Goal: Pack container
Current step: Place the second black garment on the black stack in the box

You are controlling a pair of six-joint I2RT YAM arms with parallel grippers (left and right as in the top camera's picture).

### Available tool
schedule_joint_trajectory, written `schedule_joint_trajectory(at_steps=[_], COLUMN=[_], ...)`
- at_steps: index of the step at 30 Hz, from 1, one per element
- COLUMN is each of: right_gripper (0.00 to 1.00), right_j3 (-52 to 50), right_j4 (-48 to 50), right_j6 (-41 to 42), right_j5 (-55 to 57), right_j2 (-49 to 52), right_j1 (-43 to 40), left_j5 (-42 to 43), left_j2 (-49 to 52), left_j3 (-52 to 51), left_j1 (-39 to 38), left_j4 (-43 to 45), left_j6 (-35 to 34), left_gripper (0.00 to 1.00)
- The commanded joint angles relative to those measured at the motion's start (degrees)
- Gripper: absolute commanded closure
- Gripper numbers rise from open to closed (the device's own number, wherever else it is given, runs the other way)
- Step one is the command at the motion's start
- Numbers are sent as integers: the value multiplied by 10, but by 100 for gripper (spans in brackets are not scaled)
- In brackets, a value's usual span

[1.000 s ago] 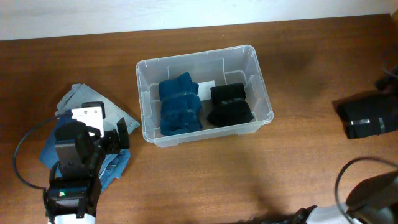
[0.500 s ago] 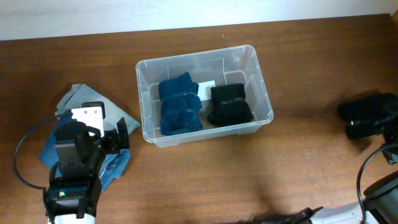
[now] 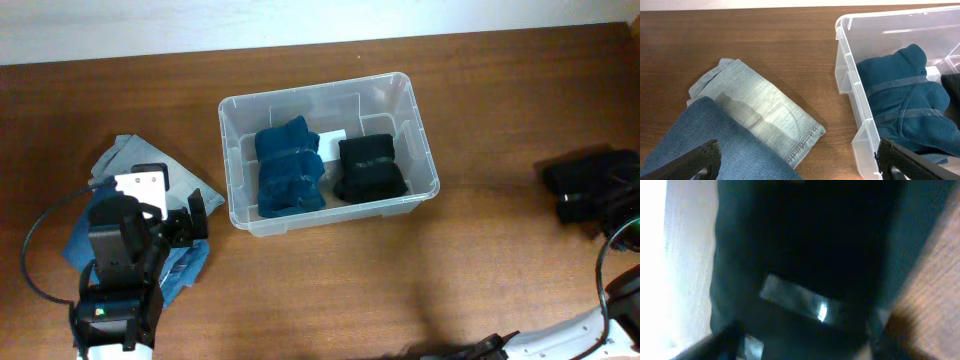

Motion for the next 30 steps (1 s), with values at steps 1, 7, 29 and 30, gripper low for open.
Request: schedule_joint_trajectory(at_steps=[1,7,29,30], right_gripper=[55,96,96,96], right_j3=[-17,-3,208,208], right_j4=[14,4,-272,-281], right_j6=[26,31,-162,-172], right_j5=[-16,-72,-121,-109], right_j2=[39,32,-302,-304], right_j1=[28,40,383,416], left_j5=[-2,-2,-2,-2], left_j2=[1,1,1,1], left_j3=[12,12,12,12], left_j1=[-2,-2,-2,-2], left_j4=[2,2,2,2], left_j6=[-4,-4,-4,-4], left_gripper=[1,1,1,1])
